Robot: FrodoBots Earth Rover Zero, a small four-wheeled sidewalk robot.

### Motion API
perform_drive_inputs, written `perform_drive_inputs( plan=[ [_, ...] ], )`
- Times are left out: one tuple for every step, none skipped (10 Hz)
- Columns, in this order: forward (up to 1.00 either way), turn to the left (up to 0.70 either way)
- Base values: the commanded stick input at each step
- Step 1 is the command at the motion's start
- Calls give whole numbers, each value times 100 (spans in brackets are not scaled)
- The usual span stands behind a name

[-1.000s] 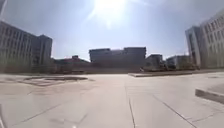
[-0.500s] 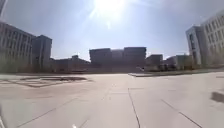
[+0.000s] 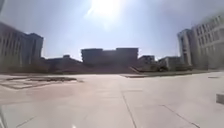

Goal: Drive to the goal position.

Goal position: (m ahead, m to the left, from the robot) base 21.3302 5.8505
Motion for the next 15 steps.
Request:
perform_drive_inputs(
  plan=[
    [100, 5],
    [100, 5],
    [100, 5],
    [100, 5],
    [100, 5],
    [100, 5],
    [100, 5],
    [100, 5],
    [100, 5],
    [100, 5],
    [100, 5],
    [100, 5],
    [100, 5],
    [100, 5],
    [100, 5]
  ],
)
